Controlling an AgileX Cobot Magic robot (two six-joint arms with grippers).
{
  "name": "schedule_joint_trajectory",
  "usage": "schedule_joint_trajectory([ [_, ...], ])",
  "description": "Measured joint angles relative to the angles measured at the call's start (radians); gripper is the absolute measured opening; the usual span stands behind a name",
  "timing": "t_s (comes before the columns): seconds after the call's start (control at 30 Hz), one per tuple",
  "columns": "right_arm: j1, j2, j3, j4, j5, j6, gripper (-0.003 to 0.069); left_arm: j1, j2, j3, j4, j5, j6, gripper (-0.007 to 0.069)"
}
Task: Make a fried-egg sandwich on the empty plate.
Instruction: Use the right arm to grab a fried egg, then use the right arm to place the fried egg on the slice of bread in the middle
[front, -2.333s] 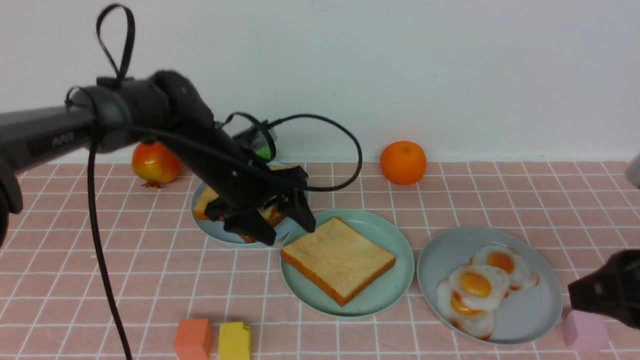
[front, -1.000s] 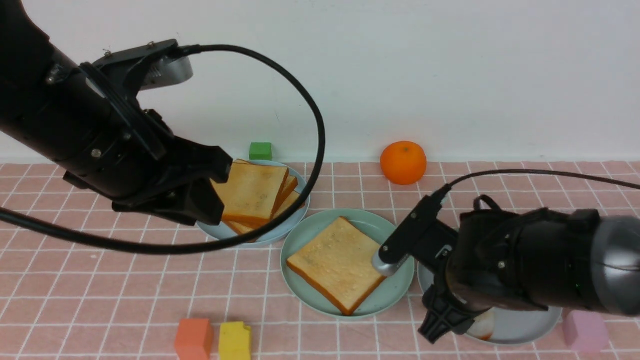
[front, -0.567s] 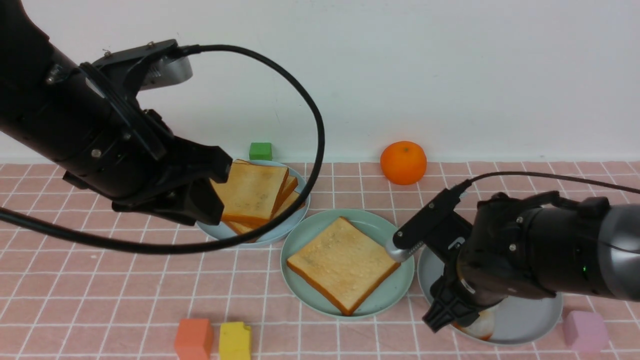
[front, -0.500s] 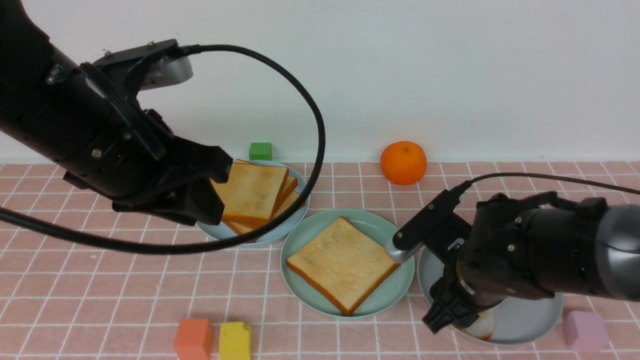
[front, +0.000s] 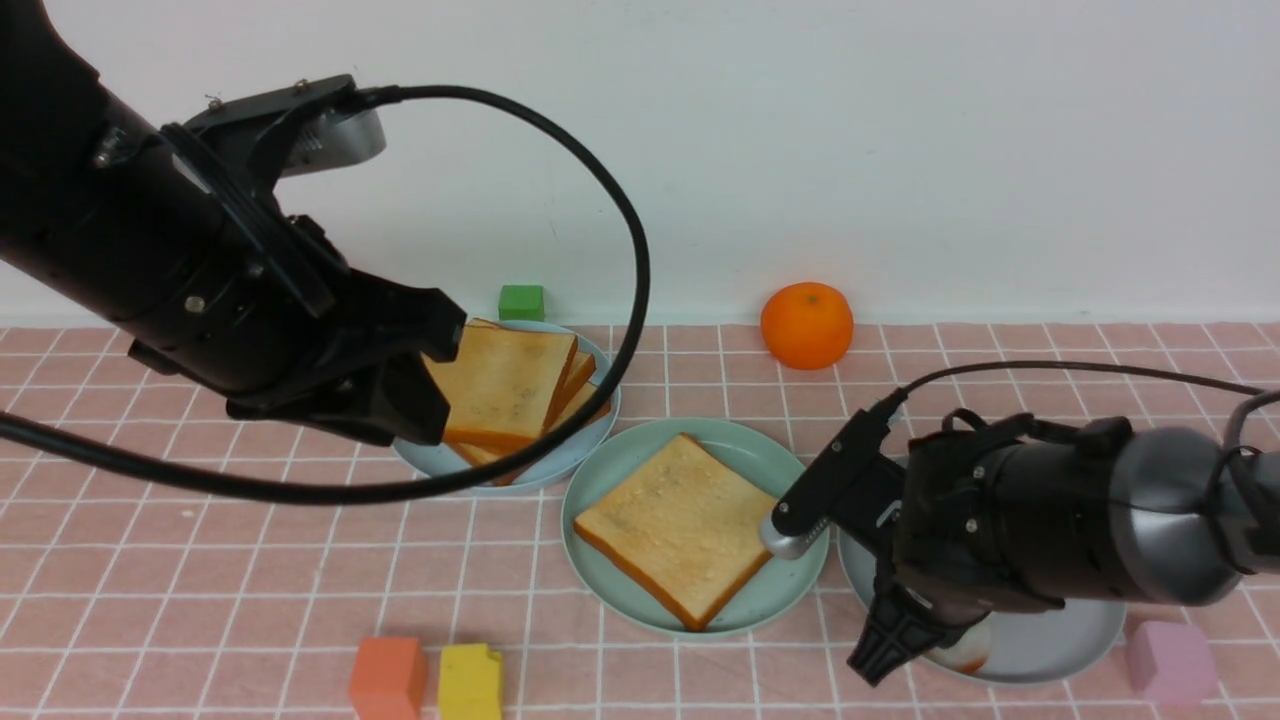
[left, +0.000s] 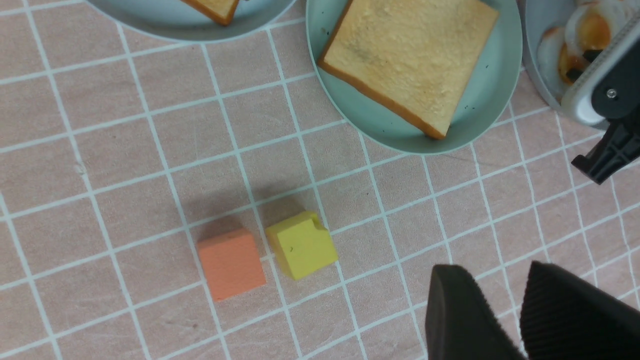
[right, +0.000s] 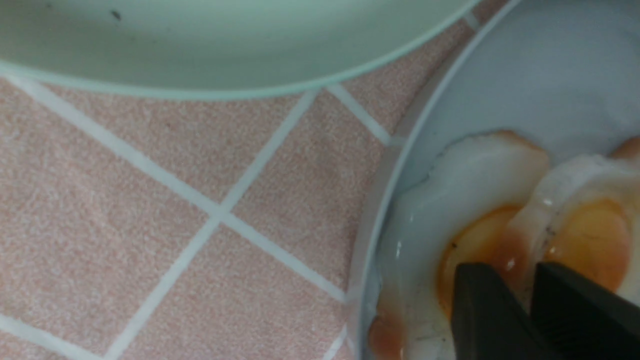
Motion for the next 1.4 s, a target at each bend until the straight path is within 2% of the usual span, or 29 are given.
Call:
schedule_joint_trajectory([
  [0.27,0.000,-0.008,-0.001,0.013,0.001,0.000,0.0135,0.000,0.000,0.000,0.000,-0.001,0.000,0.0243],
  [0.67,-0.001,-0.120,0.002,0.033,0.007,-0.001,0.0087,0.000,0.000,0.000,0.000,-0.001,0.000,0.0243],
  [0.9,0.012,-0.124,-0.039,0.018,0.059,-0.012,0.0087,0.000,0.000,0.000,0.000,-0.002,0.000,0.0243],
  [1.2,0.202,-0.092,-0.180,-0.085,0.067,-0.024,0.0087,0.000,0.000,0.000,0.000,-0.010,0.000,0.0243],
  [1.4,0.266,0.034,-0.260,-0.150,0.054,-0.024,0.0087,0.000,0.000,0.000,0.000,-0.057,-0.028,0.0243],
])
